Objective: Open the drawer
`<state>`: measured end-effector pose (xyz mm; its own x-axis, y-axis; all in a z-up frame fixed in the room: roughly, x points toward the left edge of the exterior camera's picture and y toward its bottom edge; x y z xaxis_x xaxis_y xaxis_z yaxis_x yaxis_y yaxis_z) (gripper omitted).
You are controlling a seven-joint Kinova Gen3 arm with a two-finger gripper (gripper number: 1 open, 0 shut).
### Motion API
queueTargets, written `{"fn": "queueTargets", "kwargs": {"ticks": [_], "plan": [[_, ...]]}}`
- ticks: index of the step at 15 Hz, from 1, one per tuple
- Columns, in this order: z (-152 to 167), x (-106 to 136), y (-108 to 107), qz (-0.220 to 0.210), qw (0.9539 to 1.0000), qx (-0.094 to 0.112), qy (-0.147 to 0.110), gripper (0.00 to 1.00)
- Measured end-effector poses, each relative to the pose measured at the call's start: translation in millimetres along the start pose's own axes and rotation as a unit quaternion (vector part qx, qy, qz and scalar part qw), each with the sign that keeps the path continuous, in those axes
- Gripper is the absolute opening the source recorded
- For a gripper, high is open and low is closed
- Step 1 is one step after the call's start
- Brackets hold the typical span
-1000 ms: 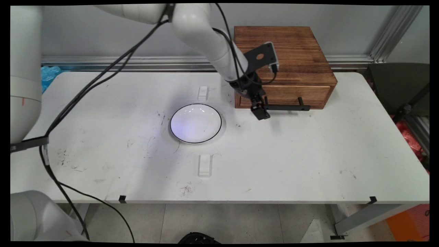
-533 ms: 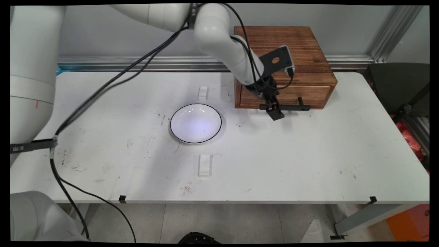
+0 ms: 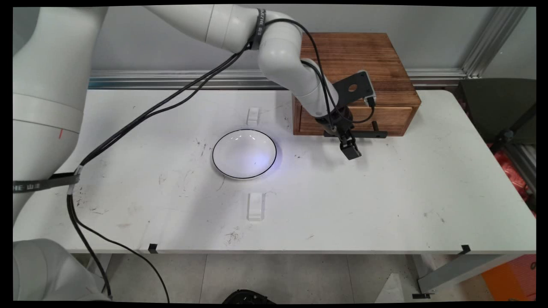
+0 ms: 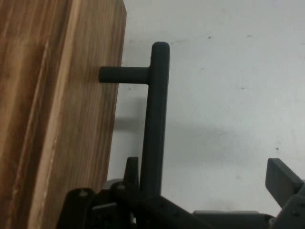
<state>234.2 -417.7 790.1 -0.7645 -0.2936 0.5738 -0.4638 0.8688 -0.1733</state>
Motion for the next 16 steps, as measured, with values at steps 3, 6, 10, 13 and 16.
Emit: {"fn": "queueTargets", "kwargs": {"ticks": [3, 6, 10, 13, 16], "plan": [[5.6, -0.8, 0.2, -0.002, 1.0, 0.0, -0.003, 1.0], [10.5, -3.4, 2.3, -0.005, 1.0, -0.003, -0.008, 1.0], [14.5, -6.4, 6.9, -0.011, 0.9998, -0.007, -0.012, 1.0], [14.7, -7.5, 12.5, -0.018, 0.9997, -0.01, -0.016, 1.0], [13.6, -7.7, 18.5, -0.025, 0.9994, -0.013, -0.018, 1.0]]}}
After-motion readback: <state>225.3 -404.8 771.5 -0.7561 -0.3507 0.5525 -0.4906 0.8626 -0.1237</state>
